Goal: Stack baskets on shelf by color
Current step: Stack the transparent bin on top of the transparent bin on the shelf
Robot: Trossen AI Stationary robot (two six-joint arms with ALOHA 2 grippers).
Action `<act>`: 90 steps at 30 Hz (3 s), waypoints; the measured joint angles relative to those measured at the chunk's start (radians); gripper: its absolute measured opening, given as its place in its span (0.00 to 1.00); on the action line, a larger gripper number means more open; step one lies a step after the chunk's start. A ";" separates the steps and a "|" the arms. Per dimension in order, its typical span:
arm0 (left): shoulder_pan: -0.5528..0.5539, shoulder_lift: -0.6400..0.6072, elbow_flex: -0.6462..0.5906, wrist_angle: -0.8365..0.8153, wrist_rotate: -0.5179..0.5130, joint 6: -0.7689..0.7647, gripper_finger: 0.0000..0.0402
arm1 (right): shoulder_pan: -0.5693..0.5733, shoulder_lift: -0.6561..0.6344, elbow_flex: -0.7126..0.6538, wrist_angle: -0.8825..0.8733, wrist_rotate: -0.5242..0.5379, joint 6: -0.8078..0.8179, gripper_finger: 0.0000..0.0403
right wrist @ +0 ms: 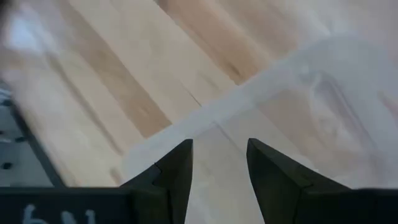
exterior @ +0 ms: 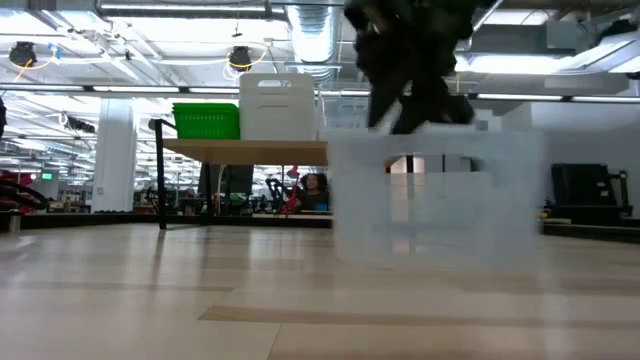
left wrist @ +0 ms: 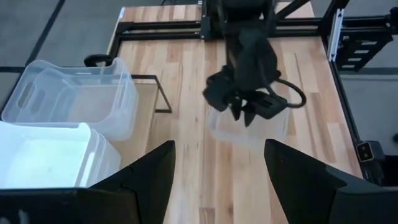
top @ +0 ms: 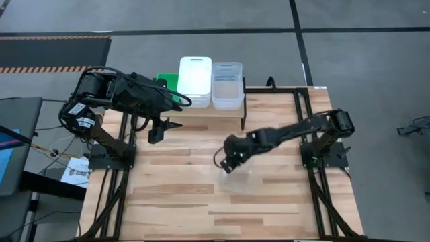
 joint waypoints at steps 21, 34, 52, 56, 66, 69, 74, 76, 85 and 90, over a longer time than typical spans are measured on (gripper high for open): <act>-0.199 0.009 -0.327 0.227 -0.005 -0.013 0.59 | 0.276 -0.406 0.114 -0.125 0.288 0.070 0.43; -0.239 0.012 -0.808 0.954 0.013 0.007 0.59 | 0.509 -0.430 0.113 -0.433 0.462 0.351 0.43; -0.262 0.047 -1.162 1.525 -0.050 -0.081 0.59 | 0.650 -0.430 0.114 -0.544 0.484 0.396 0.43; -0.287 0.114 -1.150 1.556 -0.051 -0.036 0.59 | 0.659 -0.429 0.113 -0.545 0.494 0.394 0.43; -0.284 0.279 -1.106 1.566 0.017 0.011 0.59 | 0.664 -0.430 0.113 -0.543 0.497 0.409 0.43; -0.277 0.319 -1.105 1.561 0.056 -0.003 0.59 | 0.663 -0.430 0.113 -0.545 0.497 0.419 0.43; -0.277 0.392 -1.104 1.563 0.079 -0.001 0.59 | 0.663 -0.430 0.113 -0.548 0.497 0.415 0.43; -0.276 0.417 -1.105 1.537 0.082 -0.003 0.59 | 0.663 -0.430 0.113 -0.549 0.497 0.415 0.43; -0.275 0.467 -1.102 1.462 0.028 -0.014 0.39 | 0.663 -0.430 0.113 -0.548 0.497 0.417 0.43; -0.275 0.468 -1.102 1.432 0.027 -0.029 0.11 | 0.663 -0.430 0.113 -0.547 0.497 0.419 0.43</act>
